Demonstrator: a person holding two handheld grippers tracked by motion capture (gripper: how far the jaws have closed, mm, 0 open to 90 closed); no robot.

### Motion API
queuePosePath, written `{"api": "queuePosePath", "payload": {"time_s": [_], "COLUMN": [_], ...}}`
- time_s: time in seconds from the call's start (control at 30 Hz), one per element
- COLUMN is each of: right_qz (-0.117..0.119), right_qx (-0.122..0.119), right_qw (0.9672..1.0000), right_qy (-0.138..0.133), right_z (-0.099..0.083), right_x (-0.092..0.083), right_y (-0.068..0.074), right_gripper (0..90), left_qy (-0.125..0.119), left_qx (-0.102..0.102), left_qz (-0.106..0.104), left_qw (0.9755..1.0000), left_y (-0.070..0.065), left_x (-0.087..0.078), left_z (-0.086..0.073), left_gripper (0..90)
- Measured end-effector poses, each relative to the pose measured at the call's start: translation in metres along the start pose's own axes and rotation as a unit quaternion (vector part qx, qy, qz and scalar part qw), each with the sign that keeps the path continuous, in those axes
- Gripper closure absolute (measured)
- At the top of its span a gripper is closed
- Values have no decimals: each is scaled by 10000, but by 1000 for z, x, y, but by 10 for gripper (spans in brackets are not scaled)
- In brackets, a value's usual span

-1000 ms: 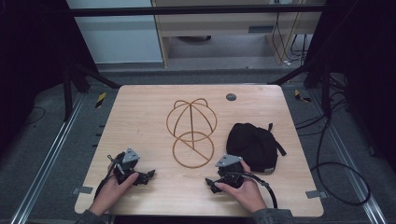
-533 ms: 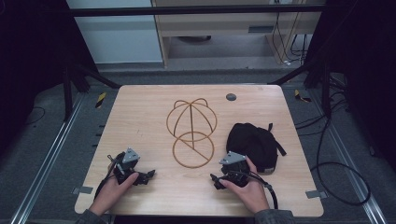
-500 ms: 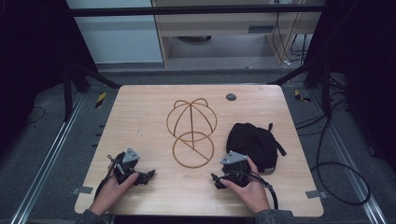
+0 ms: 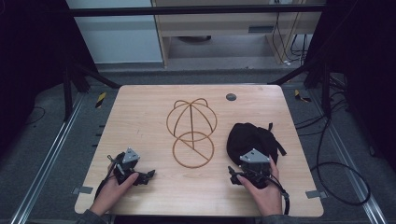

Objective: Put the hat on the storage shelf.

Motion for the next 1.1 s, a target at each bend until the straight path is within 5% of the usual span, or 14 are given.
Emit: {"api": "queuePosePath", "payload": {"time_s": [0.33, 0.6, 0.87, 1.1], "right_qz": [-483, -581, -393, -389], "right_qx": [447, 653, 918, 712], "right_qw": [9978, 9961, 9945, 9952], "right_qy": [-31, 125, 306, 549], "right_z": [0, -5, -5, 14], "right_x": [-7, -12, -17, -18], "right_y": [-29, -48, -62, -71], "right_gripper": [83, 73, 103, 99], "left_qy": [-5, -8, -12, -12], "left_qx": [-13, 14, 20, 19], "left_qz": [-10, -22, -20, -20], "left_qw": [10000, 10000, 10000, 10000], "left_y": [-1, 0, 0, 0], "left_x": [-1, 0, 0, 0], "left_z": [-1, 0, 0, 0], "left_gripper": [0, 0, 0, 0]}}
Point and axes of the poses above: each handheld gripper's, and its own axes: x roughly forward along the jaws, z roughly out of its top, y roughly to its left, the point moved 5 cm from there along x, roughly forward along the jaws, and after that the axes turned 15 degrees about x, right-handed, at the moved point
